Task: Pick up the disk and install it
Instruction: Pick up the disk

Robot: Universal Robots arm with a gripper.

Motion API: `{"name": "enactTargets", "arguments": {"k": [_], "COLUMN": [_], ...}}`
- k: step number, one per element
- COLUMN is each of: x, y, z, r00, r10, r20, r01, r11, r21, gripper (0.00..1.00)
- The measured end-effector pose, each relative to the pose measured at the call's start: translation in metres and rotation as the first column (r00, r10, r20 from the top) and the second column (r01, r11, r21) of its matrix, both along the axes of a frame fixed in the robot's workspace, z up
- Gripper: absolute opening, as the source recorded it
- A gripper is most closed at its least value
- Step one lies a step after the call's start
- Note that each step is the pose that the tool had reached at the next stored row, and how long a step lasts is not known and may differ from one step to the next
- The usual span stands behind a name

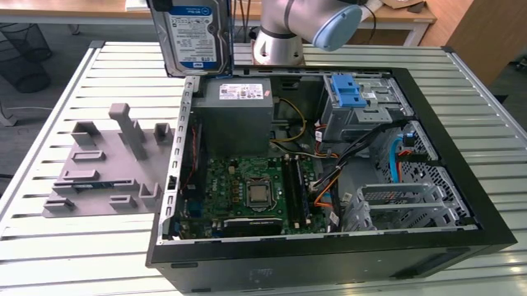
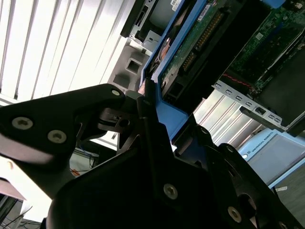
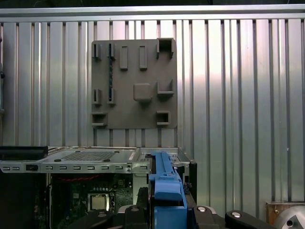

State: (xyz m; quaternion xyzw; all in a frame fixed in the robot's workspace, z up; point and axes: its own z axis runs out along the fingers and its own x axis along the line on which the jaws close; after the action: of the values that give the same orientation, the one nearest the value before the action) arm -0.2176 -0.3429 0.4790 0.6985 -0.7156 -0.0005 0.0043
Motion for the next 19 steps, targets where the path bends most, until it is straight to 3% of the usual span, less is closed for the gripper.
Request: {"name": "enactTargets", "arguments": {"k": [5,12,19], "x": [0.0052,0.0055,0.0054], "y": [0.0000,-0.0002,-0.0045], "z": [0.0001,0.0000,0.0000], "r00": [1.0000,1.0000,1.0000], "r10": [0.000,0.000,0.000], "r20": [-0.0001,0.0000,0.0000], "r01": [0.000,0.000,0.000], "r11": [1.0000,1.0000,1.0000], "r21": [-0.0001,-0.0001,-0.0007], "gripper": [0.36,0.36,0.36]}}
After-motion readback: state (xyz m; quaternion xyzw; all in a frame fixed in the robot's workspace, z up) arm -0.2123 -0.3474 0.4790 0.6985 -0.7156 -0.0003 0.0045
